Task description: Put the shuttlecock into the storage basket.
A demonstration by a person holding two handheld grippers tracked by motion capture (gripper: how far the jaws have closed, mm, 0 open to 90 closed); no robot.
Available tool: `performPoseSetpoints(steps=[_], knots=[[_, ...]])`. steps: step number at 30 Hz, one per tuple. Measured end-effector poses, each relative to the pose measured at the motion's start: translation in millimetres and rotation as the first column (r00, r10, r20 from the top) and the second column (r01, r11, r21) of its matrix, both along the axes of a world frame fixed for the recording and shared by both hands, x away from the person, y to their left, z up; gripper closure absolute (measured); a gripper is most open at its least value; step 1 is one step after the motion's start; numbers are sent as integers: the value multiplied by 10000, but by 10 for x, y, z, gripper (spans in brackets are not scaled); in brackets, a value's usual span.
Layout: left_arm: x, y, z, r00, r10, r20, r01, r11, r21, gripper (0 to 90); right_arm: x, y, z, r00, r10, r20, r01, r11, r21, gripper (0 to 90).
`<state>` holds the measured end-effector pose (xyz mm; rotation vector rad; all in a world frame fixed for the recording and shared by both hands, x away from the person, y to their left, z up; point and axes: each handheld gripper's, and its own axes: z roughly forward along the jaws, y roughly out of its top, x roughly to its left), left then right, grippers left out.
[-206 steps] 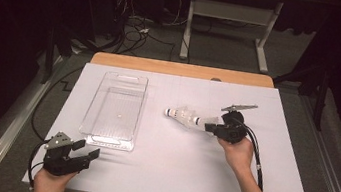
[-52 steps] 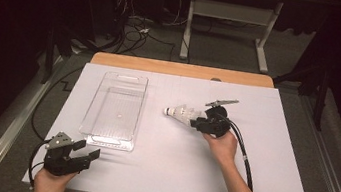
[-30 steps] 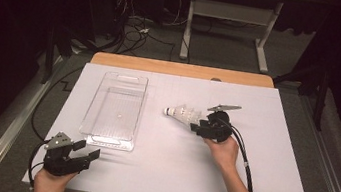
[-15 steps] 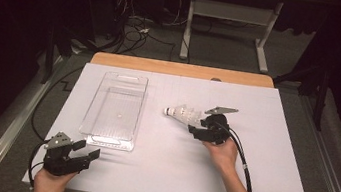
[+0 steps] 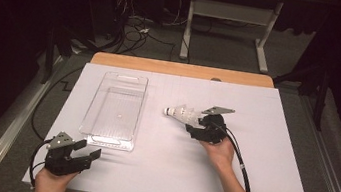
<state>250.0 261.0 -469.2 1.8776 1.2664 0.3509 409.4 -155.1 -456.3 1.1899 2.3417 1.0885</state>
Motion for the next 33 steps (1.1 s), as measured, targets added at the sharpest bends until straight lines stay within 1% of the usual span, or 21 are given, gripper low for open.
performPoseSetpoints(steps=[4,10,23,28,33], knots=[[-5,12,-2,10000,-16,33,16,10000,8,333,27,11,-11,10000,-73,48,73,10000,22,414],[-11,6,0,10000,-42,57,42,10000,91,333,55,38,-20,9999,-125,-46,125,9999,47,421],[-2,15,-3,10000,-13,15,13,10000,-7,333,128,87,-60,9999,-52,-109,54,9999,117,428],[-1,15,-3,10000,-20,15,20,10000,18,334,138,123,-57,9999,-31,-145,34,9998,178,430],[5,16,-5,10000,-25,-6,25,10000,14,333,156,148,-41,10000,33,-79,-32,9999,115,434]])
